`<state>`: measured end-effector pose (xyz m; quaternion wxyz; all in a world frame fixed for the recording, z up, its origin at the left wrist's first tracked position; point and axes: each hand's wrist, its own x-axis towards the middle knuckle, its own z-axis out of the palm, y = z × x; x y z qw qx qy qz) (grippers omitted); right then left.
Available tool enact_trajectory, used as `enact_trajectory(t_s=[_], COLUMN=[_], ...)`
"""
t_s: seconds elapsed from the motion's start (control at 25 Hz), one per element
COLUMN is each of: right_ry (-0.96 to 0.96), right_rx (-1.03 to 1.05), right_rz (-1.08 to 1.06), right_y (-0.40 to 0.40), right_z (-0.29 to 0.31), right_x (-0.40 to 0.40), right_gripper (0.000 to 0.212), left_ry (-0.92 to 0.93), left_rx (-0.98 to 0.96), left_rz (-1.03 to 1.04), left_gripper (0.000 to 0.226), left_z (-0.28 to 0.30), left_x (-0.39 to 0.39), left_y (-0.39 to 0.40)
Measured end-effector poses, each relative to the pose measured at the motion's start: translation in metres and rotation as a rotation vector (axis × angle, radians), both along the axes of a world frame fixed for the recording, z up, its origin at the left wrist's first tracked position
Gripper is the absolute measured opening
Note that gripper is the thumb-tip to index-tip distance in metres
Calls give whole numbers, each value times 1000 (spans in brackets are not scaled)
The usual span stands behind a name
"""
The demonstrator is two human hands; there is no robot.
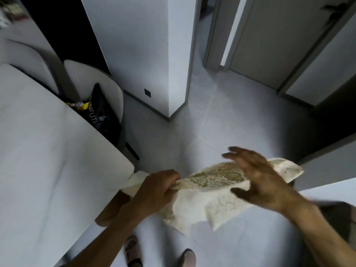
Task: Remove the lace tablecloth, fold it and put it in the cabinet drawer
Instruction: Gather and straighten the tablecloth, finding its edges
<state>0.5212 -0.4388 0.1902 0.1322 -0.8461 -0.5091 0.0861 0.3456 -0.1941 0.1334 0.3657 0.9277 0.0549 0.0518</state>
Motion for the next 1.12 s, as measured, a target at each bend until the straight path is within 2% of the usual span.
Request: enact_trajectory(t_s=[0.08,0.2,0.36,0.44,0.56,0.64,0.8,0.84,0.92,1.0,1.12], right_ry=[132,340,359,446,576,619,636,649,699,733,760], right_rx=[-60,-22,88,171,227,227,215,218,237,237,219], right_rz=[198,120,87,45,-24,7,89,94,97,126,124], right_y=[52,95,91,91,92,92,92,91,87,81,72], right_z=[-27,-47,-47,-41,-29,-22,-14,-10,0,14,35], right_x=[-36,-47,-38,-32,-21,-18,-21,-23,-26,-25,-19], right_gripper=[68,17,15,10,20,18,29,30,28,20,15], left_ry=[-97,-103,-20,6,10,0,-38,-34,-40,-88,-175], left_rx=[90,135,111,-24,-286,-373,-492,-534,-536,-526,-384], left_rz=[-30,5,224,406,568,571,501,471,431,399,234], left_gripper=[14,10,17,21,24,25,42,39,25,47,31], left_z=[14,20,-10,-34,-66,-82,-102,-107,-112,-111,-101], left_x=[7,7,-12,-29,-51,-55,-48,-46,-43,-40,-35], left_y=[-14,-12,14,22,24,22,15,12,9,8,19])
